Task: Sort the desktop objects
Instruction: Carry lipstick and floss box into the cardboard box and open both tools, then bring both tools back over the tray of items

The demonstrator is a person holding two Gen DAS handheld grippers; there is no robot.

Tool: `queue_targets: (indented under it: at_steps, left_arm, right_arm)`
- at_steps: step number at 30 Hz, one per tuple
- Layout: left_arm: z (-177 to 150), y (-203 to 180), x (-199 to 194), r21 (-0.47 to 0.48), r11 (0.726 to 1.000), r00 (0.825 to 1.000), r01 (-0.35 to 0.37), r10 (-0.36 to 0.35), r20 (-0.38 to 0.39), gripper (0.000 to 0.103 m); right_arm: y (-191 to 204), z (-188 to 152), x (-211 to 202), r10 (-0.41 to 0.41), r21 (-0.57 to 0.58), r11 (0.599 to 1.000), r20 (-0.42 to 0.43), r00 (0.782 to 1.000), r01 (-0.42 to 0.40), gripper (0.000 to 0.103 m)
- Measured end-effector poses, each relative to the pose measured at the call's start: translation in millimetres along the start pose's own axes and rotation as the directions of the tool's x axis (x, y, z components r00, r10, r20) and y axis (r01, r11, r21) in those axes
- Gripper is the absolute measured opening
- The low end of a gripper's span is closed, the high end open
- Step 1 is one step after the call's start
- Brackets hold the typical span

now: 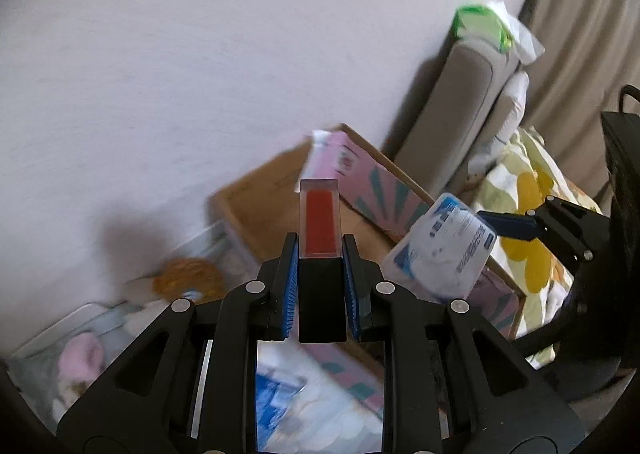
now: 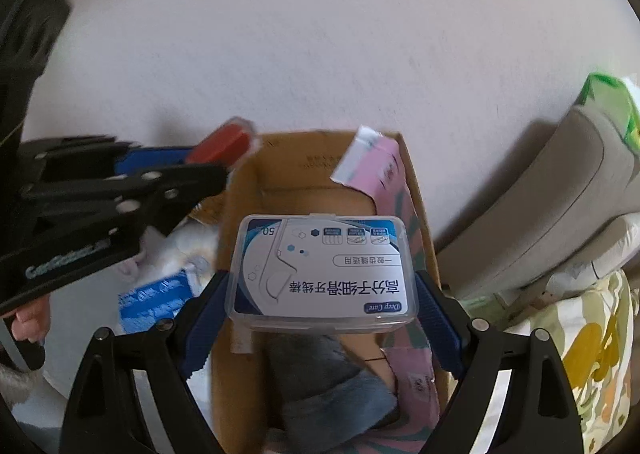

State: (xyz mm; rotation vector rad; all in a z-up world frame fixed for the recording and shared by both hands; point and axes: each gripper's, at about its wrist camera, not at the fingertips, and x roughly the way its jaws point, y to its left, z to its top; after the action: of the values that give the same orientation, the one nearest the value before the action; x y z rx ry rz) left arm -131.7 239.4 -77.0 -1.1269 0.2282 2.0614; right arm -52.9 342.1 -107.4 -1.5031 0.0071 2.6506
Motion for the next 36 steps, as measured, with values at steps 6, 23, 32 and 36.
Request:
queue_targets:
  at_steps: [6, 23, 32, 36]
  left_arm:
    - [4.8, -16.0, 49.2, -0.002, 1.000, 0.997, 0.006, -0.006, -0.077, 0.018]
    - [8.2, -25.1, 77.2, -0.001, 0.998, 0.987, -0.061, 0.060, -0.149, 0.055]
    - [5.4, -8.1, 47.2, -0.064, 0.996, 0.994, -0.055, 0.049, -0.097, 0.103]
    - [3.0, -0.2, 22.8, -0.071, 0.994, 0.995, -0.078, 0.073, -0.074, 0.103]
  right_arm:
    - [-22.0, -9.3, 7.9, 0.034, 0.023, 0.999, -0.030, 0.999, -0.033, 0.086]
    - [-40.5, -19.5, 31.0, 0.077, 0.140, 0.988, -0.054, 0.996, -0.069, 0.092]
    - [-35.3, -25.7, -6.8, 0.013, 0.117, 0.993, 0.016, 1.000, -0.015, 0.103]
    - [-27.1, -22.7, -25.5, -0.020, 0.096, 0.995, 0.041, 0.999, 0.016, 0.103]
